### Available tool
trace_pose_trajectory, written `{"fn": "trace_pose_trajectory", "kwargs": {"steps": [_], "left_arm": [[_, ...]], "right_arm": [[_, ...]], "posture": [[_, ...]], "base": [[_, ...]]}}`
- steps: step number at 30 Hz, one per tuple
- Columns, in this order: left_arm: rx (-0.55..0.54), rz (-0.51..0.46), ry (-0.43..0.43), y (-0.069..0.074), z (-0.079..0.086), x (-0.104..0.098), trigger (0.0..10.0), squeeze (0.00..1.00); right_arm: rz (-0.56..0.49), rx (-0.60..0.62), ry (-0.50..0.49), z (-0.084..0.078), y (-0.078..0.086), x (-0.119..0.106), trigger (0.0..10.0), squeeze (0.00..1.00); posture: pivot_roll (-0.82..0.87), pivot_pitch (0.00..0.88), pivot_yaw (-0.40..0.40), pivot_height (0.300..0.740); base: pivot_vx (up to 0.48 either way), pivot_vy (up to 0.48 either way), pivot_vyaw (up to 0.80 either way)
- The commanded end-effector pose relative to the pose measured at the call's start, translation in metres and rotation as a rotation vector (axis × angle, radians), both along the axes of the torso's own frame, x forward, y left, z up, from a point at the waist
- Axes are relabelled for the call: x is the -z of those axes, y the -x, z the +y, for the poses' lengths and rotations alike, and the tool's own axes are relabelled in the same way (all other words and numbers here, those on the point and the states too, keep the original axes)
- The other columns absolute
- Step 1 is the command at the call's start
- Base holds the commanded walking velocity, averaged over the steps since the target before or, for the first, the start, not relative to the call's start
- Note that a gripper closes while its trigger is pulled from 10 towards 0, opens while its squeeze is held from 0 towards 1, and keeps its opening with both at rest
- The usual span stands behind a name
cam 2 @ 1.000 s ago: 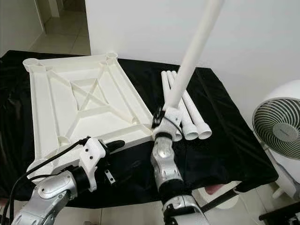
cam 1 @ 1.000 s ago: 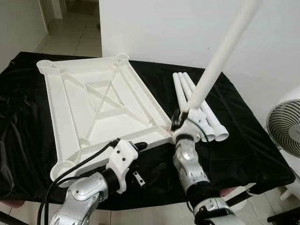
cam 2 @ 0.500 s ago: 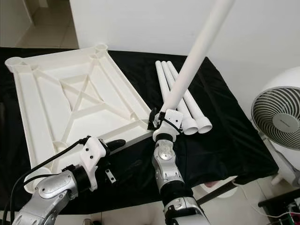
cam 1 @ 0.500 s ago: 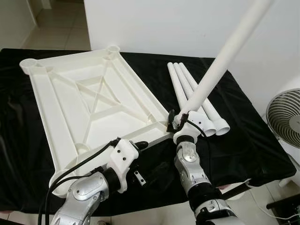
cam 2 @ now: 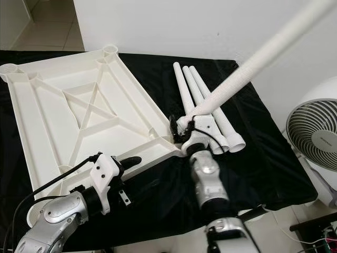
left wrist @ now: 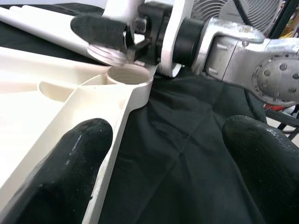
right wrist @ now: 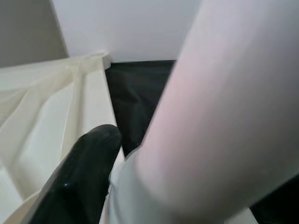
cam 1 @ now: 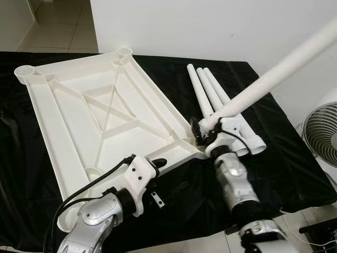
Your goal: Building children table
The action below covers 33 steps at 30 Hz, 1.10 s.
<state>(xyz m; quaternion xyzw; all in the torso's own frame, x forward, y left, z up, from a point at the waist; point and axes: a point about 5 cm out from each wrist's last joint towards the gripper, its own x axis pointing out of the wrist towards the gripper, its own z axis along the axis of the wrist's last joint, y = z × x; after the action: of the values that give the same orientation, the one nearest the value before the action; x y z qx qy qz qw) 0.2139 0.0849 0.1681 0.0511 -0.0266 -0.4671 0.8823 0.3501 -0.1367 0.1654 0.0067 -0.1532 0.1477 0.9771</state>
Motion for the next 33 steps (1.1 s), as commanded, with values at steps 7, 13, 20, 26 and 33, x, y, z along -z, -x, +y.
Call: {"fn": "trace_pose_trajectory", "kwargs": {"steps": [7,13,20,26,33], "left_arm": [[-0.082,0.002,0.012,-0.001,-0.001,0.000,10.0,0.00],[-0.084,0.002,0.016,0.000,-0.002,0.000,10.0,0.00],[-0.084,-0.005,0.011,-0.001,-0.002,0.000,10.0,0.00],[-0.082,-0.007,0.006,-0.002,-0.002,0.000,10.0,0.00],[-0.069,-0.012,0.000,-0.005,-0.002,0.000,10.0,0.00]], "right_arm": [[-0.023,-0.104,0.058,-0.009,0.003,-0.007,0.0,0.00],[-0.003,-0.142,0.036,-0.010,0.004,-0.003,0.0,0.00],[0.015,-0.160,0.043,-0.012,0.004,-0.001,4.4,0.00],[0.029,-0.159,0.053,-0.013,0.004,0.000,10.0,0.00],[0.032,-0.156,0.049,-0.014,0.006,0.001,10.0,0.00]], "posture": [[0.09,0.120,-0.082,0.740],[0.09,0.119,-0.082,0.740],[0.09,0.120,-0.087,0.740],[0.07,0.120,-0.084,0.740],[0.07,0.121,-0.072,0.740]], "base": [[0.000,0.000,0.00],[0.000,0.000,0.00],[0.000,0.000,0.00],[0.000,0.000,0.00],[0.000,0.000,0.00]]}}
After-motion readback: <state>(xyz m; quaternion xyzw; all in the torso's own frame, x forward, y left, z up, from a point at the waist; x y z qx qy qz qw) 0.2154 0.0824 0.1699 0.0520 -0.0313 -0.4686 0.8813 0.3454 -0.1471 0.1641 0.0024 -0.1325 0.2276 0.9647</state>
